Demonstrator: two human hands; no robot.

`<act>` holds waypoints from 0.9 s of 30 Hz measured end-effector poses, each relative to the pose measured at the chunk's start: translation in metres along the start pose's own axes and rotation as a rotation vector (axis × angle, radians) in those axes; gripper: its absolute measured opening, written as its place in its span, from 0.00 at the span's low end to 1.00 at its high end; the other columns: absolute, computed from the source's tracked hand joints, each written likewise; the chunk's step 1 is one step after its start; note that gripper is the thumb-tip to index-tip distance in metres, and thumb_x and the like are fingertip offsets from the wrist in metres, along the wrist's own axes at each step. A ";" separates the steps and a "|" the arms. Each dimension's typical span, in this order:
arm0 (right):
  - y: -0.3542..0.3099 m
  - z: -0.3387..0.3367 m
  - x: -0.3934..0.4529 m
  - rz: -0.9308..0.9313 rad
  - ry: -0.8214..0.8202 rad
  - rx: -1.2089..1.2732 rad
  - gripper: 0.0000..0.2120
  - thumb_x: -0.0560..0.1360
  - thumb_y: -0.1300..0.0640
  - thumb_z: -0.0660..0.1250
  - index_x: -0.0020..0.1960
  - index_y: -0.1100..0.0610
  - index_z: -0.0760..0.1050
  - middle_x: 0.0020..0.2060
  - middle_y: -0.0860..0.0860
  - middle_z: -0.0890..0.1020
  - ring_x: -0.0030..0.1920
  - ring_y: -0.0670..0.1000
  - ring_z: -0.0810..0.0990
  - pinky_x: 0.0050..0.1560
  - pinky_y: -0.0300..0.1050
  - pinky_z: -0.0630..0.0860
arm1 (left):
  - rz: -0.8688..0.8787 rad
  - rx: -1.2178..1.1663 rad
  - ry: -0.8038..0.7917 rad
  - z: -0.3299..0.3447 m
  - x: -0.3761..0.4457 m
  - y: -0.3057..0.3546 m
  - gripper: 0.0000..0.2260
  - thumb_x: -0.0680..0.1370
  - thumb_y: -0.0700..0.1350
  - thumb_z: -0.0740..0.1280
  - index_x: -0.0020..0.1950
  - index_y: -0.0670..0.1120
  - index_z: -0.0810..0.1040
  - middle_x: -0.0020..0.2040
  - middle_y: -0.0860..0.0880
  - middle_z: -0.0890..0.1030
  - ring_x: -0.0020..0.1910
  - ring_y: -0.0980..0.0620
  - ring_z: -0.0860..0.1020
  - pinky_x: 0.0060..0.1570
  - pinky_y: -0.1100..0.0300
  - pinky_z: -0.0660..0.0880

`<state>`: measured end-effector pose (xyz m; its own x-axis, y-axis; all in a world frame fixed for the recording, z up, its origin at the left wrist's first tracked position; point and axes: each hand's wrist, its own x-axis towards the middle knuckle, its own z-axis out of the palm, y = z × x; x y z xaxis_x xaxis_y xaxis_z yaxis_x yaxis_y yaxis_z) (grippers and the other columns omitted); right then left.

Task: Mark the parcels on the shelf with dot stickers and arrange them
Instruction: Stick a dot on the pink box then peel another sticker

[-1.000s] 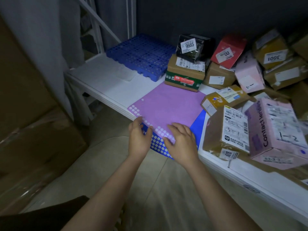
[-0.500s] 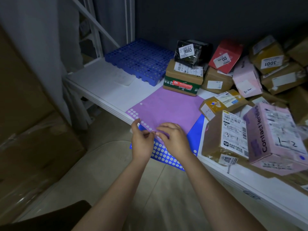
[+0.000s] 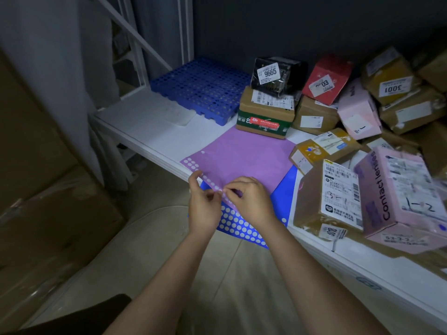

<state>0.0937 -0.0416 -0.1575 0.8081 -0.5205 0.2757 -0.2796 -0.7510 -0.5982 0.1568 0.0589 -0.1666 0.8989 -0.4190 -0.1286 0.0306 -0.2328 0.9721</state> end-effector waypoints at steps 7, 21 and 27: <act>-0.003 -0.003 0.003 0.081 0.020 0.034 0.05 0.76 0.61 0.67 0.44 0.60 0.81 0.41 0.52 0.81 0.39 0.47 0.73 0.42 0.46 0.75 | 0.038 0.090 -0.021 -0.005 -0.004 0.008 0.27 0.77 0.37 0.64 0.71 0.55 0.59 0.40 0.43 0.82 0.43 0.46 0.80 0.45 0.54 0.73; -0.004 -0.121 -0.102 0.009 0.651 -0.114 0.08 0.75 0.57 0.66 0.45 0.60 0.82 0.41 0.52 0.81 0.39 0.49 0.78 0.44 0.43 0.77 | 0.443 0.277 -0.273 0.028 -0.054 0.071 0.04 0.78 0.46 0.65 0.50 0.48 0.79 0.38 0.52 0.79 0.36 0.55 0.77 0.42 0.54 0.75; 0.027 -0.158 -0.129 0.200 0.659 -0.125 0.04 0.74 0.64 0.70 0.47 0.62 0.82 0.40 0.48 0.76 0.39 0.41 0.73 0.44 0.23 0.67 | 0.518 0.261 -0.533 0.071 -0.086 0.090 0.17 0.77 0.49 0.68 0.65 0.49 0.76 0.64 0.52 0.73 0.64 0.56 0.70 0.59 0.74 0.64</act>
<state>-0.1002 -0.0592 -0.0909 0.2629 -0.7619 0.5919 -0.4793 -0.6356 -0.6052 0.0513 0.0113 -0.0819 0.4376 -0.8795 0.1868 -0.4977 -0.0639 0.8650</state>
